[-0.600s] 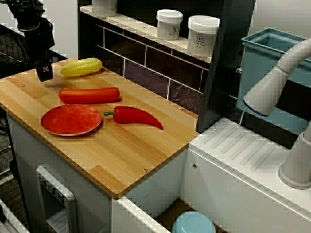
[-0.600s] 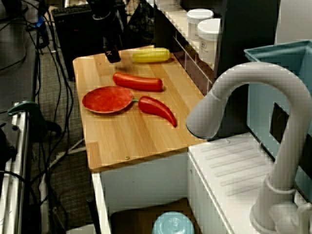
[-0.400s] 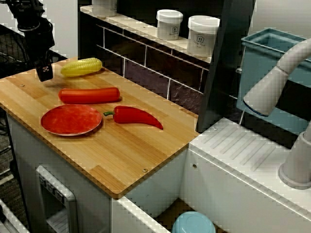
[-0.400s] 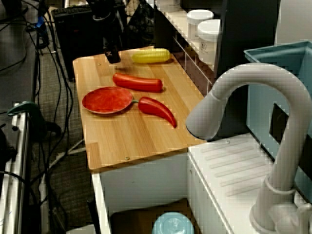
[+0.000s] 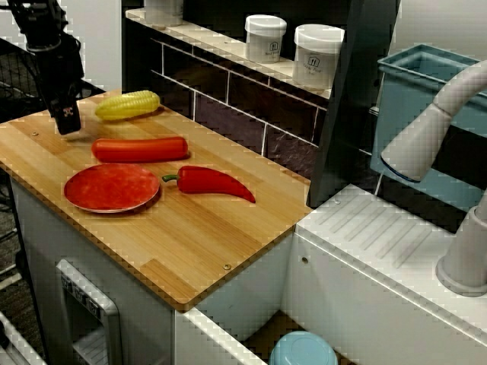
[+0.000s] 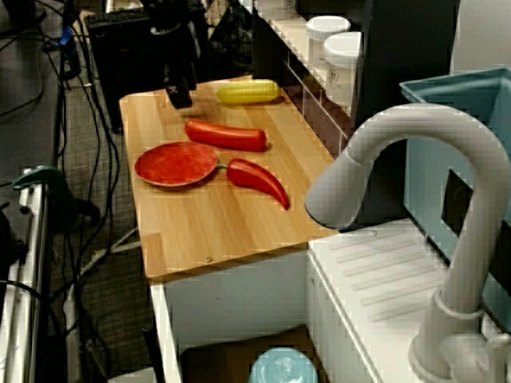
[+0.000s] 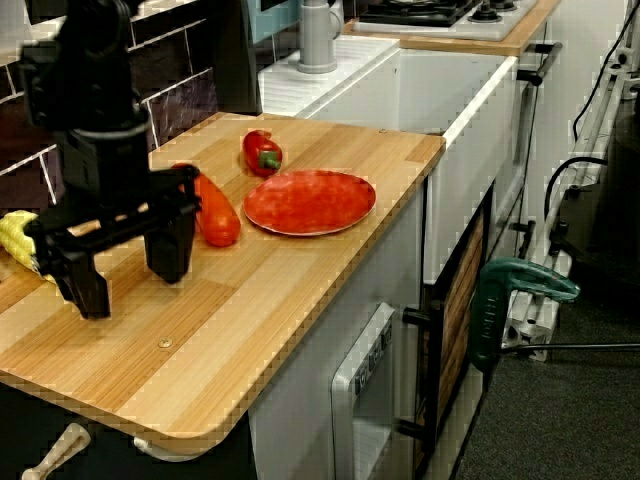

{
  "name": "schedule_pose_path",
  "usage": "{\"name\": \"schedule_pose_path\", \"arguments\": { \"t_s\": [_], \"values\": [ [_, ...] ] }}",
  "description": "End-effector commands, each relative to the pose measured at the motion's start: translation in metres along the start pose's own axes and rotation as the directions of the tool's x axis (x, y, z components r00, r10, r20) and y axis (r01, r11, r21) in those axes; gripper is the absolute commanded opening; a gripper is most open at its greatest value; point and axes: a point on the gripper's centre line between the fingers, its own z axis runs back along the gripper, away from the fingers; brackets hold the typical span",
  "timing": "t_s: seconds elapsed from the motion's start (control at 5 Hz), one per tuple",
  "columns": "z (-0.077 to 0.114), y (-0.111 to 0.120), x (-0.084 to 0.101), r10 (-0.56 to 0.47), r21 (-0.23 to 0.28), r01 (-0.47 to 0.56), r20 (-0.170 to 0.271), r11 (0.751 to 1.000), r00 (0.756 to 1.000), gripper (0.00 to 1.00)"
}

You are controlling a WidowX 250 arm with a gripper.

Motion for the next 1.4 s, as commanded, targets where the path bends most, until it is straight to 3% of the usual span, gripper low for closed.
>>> {"name": "schedule_pose_path", "arguments": {
  "t_s": [0.0, 0.4, 0.6, 0.8, 1.2],
  "values": [
    [0.061, -0.014, -0.006, -0.121, 0.014, 0.12, 0.108, 0.993, 0.987, 1.0],
    [0.079, -0.072, 0.003, -0.202, -0.017, 0.209, 0.188, 0.978, 0.961, 1.0],
    [0.075, -0.097, 0.012, -0.184, -0.017, 0.192, 0.214, 0.981, 0.959, 1.0],
    [0.068, -0.109, 0.023, -0.159, -0.011, 0.165, 0.208, 0.986, 0.965, 1.0],
    [0.035, -0.107, 0.057, -0.134, 0.036, 0.129, 0.19, 0.991, 0.973, 1.0]
  ]
}}
